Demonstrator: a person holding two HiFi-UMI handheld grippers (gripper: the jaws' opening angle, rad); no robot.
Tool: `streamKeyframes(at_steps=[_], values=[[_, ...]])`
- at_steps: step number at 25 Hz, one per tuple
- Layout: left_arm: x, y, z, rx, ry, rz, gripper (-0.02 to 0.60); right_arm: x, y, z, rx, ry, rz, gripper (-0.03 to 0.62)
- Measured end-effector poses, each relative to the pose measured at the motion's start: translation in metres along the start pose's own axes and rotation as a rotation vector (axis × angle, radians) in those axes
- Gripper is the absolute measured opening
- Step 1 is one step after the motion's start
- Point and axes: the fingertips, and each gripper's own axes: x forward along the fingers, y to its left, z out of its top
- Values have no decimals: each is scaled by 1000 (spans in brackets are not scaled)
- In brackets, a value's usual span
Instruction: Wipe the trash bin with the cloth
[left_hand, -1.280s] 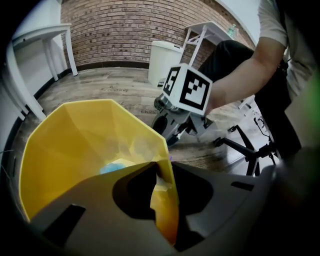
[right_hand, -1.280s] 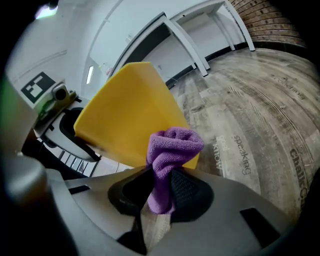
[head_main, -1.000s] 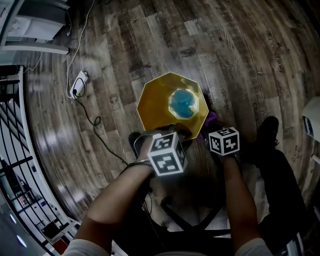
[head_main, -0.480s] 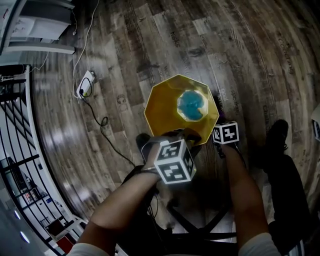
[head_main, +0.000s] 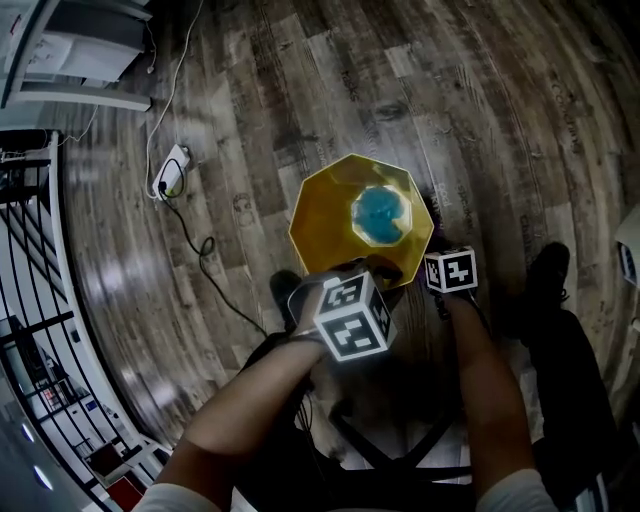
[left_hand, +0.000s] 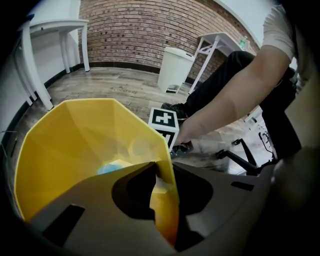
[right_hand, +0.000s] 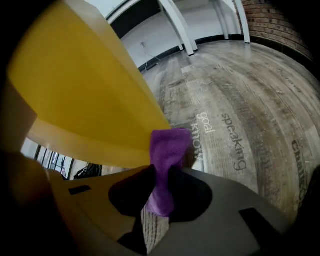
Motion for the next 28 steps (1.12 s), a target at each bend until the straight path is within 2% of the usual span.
streamKeyframes(at_steps=[7, 12, 13, 14, 17, 20, 23, 25, 28], values=[[2, 6, 9, -30, -10, 19, 57, -41, 1, -1, 26, -62, 13, 78], [-2, -1, 9, -32, -65, -15, 62, -72, 3, 3, 20, -110, 4, 74], [-5, -2, 9, -24, -70, -22, 87, -78, 4, 5, 21, -123, 4, 74], [-8, -3, 6, -8, -62, -27, 119, -85, 5, 6, 23, -135, 6, 74], [-17, -7, -7, 88, -6, -18, 161, -104, 11, 5, 26, -168, 14, 74], [-24, -13, -24, 211, 74, -13, 173, -120, 18, 1, 46, -198, 24, 74], [-28, -18, -42, 289, 149, -19, 175, -131, 27, -5, 96, -220, 44, 74], [-29, -17, -52, 308, 187, -15, 175, -136, 33, -8, 126, -230, 57, 74], [-25, -10, -57, 281, 196, 6, 175, -145, 39, -6, 158, -253, 68, 74]])
